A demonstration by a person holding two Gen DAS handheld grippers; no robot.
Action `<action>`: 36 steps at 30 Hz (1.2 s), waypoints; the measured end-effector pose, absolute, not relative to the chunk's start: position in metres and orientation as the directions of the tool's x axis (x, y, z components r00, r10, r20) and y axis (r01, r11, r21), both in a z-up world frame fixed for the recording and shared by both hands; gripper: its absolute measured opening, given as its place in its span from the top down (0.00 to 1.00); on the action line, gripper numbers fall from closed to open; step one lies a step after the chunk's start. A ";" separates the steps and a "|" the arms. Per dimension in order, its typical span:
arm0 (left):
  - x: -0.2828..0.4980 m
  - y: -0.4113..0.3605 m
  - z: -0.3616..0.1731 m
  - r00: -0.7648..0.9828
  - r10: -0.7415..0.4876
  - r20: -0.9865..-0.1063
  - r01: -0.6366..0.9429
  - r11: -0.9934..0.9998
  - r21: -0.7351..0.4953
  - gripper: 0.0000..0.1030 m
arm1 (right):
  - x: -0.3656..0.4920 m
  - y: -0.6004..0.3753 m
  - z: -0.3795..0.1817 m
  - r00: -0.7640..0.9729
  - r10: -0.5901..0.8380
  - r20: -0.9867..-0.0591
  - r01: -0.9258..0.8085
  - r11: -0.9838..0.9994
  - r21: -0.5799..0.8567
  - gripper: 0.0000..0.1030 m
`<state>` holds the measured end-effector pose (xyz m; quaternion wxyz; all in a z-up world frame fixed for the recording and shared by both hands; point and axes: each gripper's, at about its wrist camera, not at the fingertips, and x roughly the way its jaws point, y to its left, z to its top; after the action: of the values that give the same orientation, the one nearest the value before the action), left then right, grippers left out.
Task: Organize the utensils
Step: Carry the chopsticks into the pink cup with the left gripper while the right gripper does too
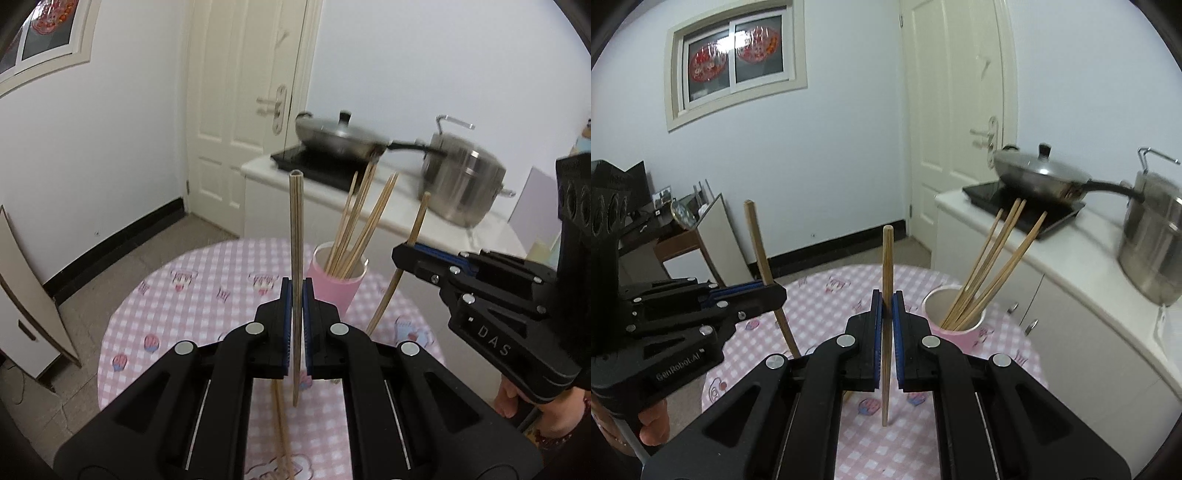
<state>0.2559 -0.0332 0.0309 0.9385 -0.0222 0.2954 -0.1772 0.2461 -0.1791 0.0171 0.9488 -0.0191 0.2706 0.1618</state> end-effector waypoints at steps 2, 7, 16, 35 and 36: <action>0.259 -0.035 0.041 0.782 -0.350 -0.516 0.317 0.936 -0.154 0.94 | 0.247 -0.187 0.024 0.821 0.283 -0.496 -0.301 0.952 0.045 0.96; 0.268 -0.040 0.061 0.824 -0.360 -0.438 0.296 0.932 -0.210 0.94 | 0.250 -0.198 0.040 0.860 0.258 -0.440 -0.266 0.963 0.044 0.96; 0.298 -0.056 0.077 0.871 -0.356 -0.339 0.268 0.922 -0.280 0.94 | 0.259 -0.221 0.066 0.919 0.219 -0.327 -0.214 0.975 0.054 0.96; 0.364 -0.092 0.036 0.863 -0.355 -0.360 0.250 0.919 -0.305 0.94 | 0.313 -0.242 0.029 0.918 0.236 -0.318 -0.214 0.971 0.102 0.96; 0.365 -0.092 0.033 0.861 -0.356 -0.363 0.253 0.919 -0.302 0.94 | 0.316 -0.244 0.024 0.914 0.240 -0.327 -0.214 0.970 0.113 0.96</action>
<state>0.3652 -0.0921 0.0325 0.9568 -0.1226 0.2100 -0.1592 0.3160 -0.2437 0.0244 0.9776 0.0372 0.1715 0.1162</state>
